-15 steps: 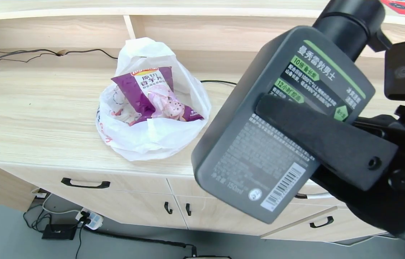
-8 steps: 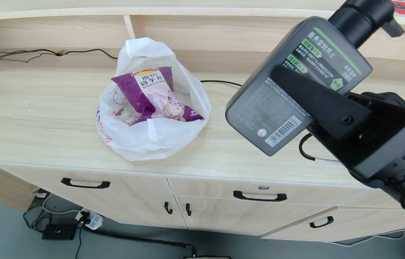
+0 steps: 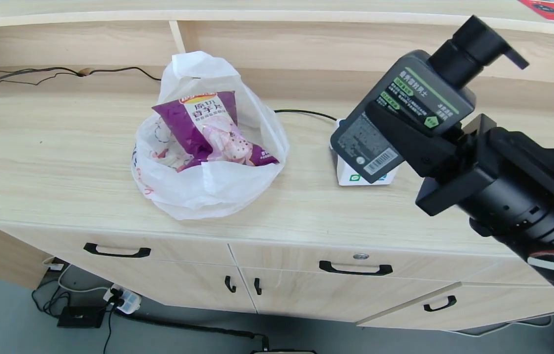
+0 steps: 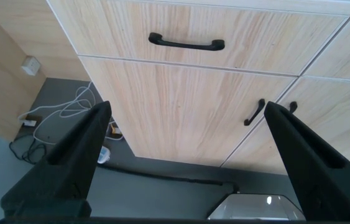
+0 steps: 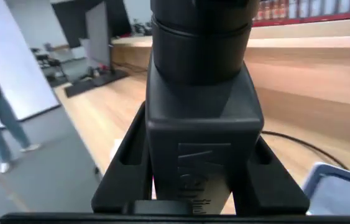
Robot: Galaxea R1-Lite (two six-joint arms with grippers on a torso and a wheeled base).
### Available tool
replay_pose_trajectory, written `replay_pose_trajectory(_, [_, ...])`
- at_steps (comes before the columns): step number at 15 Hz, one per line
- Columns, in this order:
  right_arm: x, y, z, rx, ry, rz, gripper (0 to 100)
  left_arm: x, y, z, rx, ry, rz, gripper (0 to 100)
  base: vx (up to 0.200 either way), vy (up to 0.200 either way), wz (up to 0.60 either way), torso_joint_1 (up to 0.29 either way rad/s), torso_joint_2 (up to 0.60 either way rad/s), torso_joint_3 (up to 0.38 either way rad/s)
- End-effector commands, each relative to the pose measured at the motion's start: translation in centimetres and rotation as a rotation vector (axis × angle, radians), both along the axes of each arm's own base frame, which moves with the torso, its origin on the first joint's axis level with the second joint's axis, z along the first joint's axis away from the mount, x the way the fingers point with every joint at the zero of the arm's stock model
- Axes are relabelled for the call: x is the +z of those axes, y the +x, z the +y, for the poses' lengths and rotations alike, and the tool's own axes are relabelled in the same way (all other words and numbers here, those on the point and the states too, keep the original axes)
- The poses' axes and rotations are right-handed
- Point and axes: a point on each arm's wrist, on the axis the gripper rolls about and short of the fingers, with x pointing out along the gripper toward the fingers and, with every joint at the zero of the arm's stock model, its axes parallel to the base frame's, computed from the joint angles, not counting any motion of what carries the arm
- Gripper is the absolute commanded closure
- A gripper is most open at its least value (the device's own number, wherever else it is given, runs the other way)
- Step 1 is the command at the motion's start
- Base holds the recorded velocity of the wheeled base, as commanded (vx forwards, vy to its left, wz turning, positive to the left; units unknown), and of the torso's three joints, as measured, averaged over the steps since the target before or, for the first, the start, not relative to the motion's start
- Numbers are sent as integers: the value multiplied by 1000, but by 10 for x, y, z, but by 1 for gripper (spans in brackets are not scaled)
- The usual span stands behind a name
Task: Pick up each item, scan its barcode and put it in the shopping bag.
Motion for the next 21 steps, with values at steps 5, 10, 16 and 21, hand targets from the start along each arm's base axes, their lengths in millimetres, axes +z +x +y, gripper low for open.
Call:
replay_pose_trajectory(5, [-8,31,-47,-375,-44,5,100,0,0,0,1,-4,0,0,0,80,0,1,0,-1])
replay_pose_trajectory(10, [-13,37,-66,-446,-59,20,100,0,0,0,0,-5,0,0,0,200,0,0,2,5])
replay_pose_trajectory(16, [-8,56,-95,-497,-259,-130,100,0,0,0,1,-4,0,0,0,0,0,0,0,0])
replay_pose_trajectory(21, [-10,85,-101,-508,-409,-244,100,0,0,0,1,1,-3,0,0,0,0,0,0,0])
